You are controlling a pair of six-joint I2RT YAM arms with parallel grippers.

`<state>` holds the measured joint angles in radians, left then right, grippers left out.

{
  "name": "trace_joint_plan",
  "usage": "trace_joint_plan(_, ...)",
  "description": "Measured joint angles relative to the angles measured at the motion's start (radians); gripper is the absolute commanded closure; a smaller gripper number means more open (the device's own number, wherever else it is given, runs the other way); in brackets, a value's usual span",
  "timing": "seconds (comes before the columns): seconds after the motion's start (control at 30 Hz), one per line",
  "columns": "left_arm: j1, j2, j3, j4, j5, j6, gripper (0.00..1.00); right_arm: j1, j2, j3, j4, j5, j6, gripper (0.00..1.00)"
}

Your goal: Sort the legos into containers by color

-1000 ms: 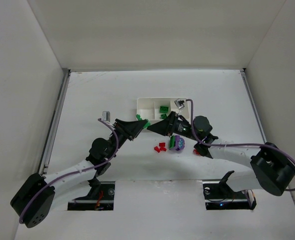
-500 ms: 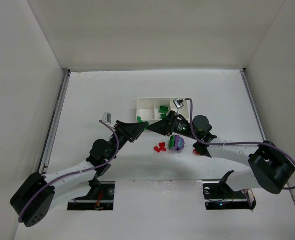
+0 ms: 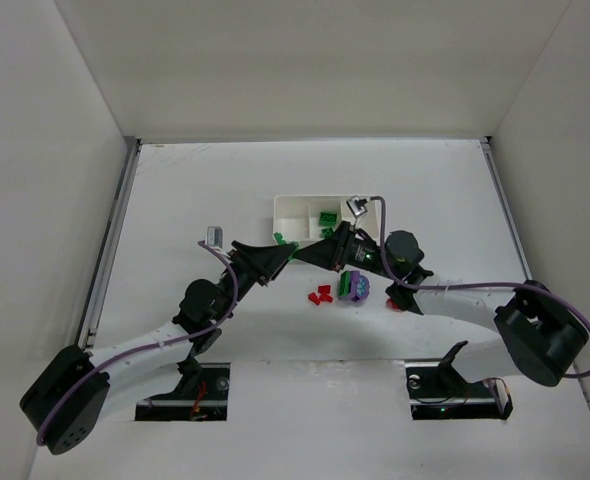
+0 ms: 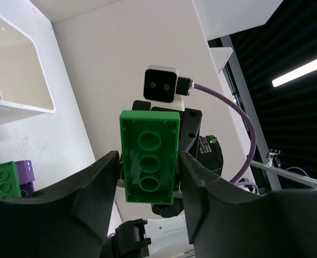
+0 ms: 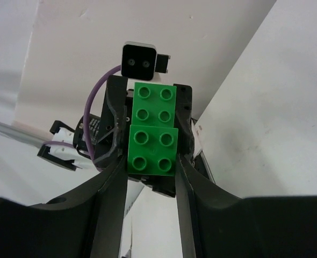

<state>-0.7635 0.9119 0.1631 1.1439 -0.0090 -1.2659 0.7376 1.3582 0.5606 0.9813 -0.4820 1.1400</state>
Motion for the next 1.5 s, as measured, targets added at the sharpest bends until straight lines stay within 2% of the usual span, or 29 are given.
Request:
trace_joint_plan(0.3, 0.044, -0.042, -0.002, -0.044, 0.002, 0.022, 0.45, -0.031, 0.0, -0.003, 0.0, 0.005, -0.003, 0.63)
trace_joint_plan(0.97, 0.087, -0.016, 0.021, -0.087, 0.006, 0.134, 0.49, -0.036, 0.02, -0.015, 0.0, 0.004, -0.002, 0.63)
trace_joint_plan(1.23, 0.092, 0.011, 0.034, -0.083, 0.007, 0.158, 0.55, -0.036, 0.037, -0.019, 0.002, 0.003, 0.002, 0.63)
trace_joint_plan(1.5, 0.085, 0.04, 0.04, -0.06, 0.004, 0.171, 0.73, -0.036, 0.056, -0.019, 0.024, -0.004, 0.016, 0.63)
